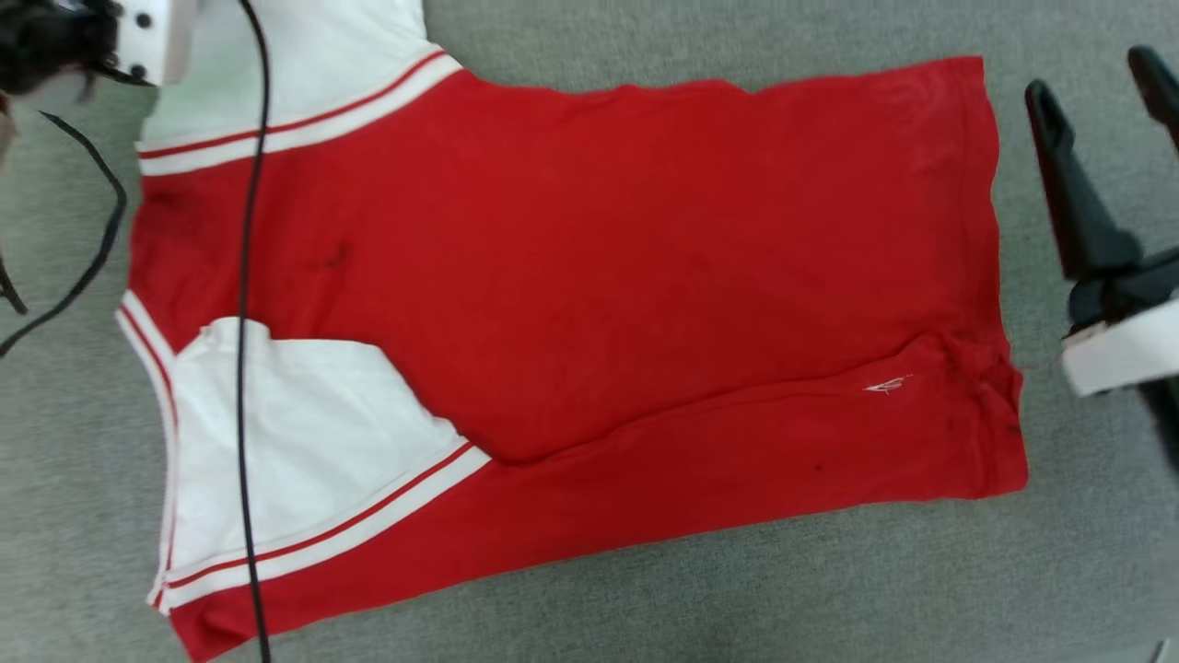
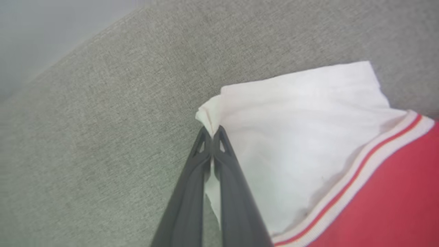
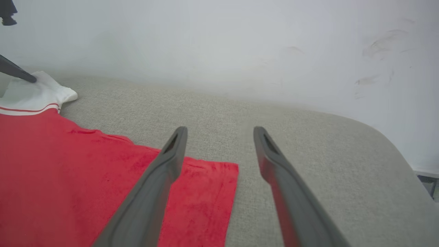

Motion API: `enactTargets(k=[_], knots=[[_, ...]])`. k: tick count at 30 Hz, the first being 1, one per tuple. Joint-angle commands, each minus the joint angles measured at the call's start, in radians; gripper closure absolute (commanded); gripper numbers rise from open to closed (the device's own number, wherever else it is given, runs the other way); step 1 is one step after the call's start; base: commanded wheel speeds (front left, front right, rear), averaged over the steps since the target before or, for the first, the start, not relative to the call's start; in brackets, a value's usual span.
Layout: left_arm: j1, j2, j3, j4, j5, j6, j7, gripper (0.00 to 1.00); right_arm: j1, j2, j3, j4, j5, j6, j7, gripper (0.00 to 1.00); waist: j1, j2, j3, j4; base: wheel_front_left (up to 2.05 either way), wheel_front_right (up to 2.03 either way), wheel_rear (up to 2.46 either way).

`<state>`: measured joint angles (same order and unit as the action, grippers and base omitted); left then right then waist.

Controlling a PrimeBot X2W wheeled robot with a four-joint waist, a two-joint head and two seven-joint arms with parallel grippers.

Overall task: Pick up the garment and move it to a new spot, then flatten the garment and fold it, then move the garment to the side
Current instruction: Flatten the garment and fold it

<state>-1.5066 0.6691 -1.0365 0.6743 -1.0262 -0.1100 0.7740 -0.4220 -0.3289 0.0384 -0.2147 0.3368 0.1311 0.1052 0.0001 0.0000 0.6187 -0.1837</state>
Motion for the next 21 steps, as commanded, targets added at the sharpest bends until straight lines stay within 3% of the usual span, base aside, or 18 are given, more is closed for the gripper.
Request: enactTargets(k=[1, 4, 10, 14, 21], knots=[[0.028, -0.008, -0.008, -0.019, -0.003, -0.009, -0.026, 1.00, -0.052, -0.047, -0.003, 0.026, 0.051, -0.001, 0.081, 0.00, -0.0001, 0.0000, -0.048, 0.025, 0.00, 0.00, 0.00], [0.043, -0.011, -0.017, -0.038, -0.003, -0.012, -0.046, 1.00, -0.095, -0.100, 0.004, 0.048, 0.090, -0.001, 0.162, 0.00, -0.0001, 0.0000, -0.069, 0.040, 0.00, 0.00, 0.00], [0.085, -0.015, -0.039, -0.110, -0.010, -0.019, -0.115, 1.00, -0.210, -0.234, 0.063, 0.138, 0.201, -0.001, 0.455, 0.00, -0.0001, 0.0000, -0.118, 0.088, 0.00, 0.00, 0.00], [0.104, -0.021, -0.045, -0.154, -0.022, -0.019, -0.155, 1.00, -0.277, -0.289, 0.117, 0.211, 0.267, -0.001, 0.645, 0.00, -0.0001, 0.0000, -0.130, 0.117, 0.00, 0.00, 0.00], [0.100, -0.029, -0.067, -0.215, -0.029, -0.019, -0.198, 1.00, -0.375, -0.289, 0.124, 0.368, 0.337, -0.001, 0.902, 0.00, -0.0001, 0.0000, -0.109, 0.165, 0.00, 0.00, 0.00]])
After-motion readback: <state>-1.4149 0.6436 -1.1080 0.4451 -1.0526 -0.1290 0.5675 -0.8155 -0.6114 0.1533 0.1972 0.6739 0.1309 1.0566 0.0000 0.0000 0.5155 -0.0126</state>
